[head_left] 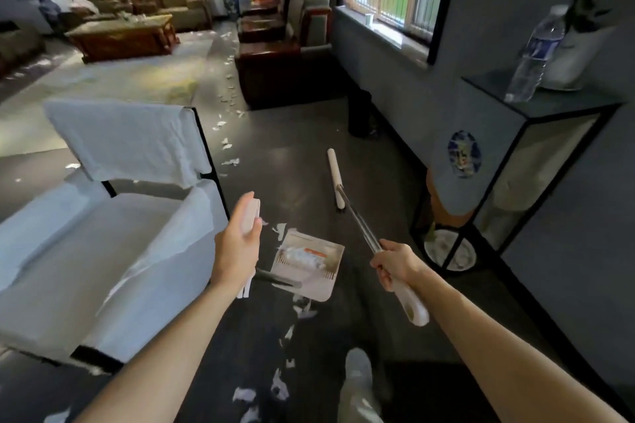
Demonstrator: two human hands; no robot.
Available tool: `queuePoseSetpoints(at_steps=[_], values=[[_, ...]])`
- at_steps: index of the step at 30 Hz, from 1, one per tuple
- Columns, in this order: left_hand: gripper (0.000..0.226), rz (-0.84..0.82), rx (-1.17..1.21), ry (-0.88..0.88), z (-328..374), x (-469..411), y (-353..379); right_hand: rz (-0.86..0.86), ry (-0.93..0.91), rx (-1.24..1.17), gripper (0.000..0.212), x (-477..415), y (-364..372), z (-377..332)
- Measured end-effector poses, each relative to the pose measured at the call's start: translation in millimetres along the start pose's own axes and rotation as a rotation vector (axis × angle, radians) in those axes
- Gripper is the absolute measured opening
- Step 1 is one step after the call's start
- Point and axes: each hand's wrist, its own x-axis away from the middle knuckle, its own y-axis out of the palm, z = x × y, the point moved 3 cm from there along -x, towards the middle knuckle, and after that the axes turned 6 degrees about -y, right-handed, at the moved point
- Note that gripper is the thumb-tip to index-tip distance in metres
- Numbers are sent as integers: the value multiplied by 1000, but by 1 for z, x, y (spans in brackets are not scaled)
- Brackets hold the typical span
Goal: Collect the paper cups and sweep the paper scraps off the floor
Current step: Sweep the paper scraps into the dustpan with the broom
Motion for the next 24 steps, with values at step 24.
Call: queuePoseSetpoints(at_steps=[24], values=[[47, 81, 159, -99, 37, -652, 207, -80, -46, 140, 69, -581, -1, -433]])
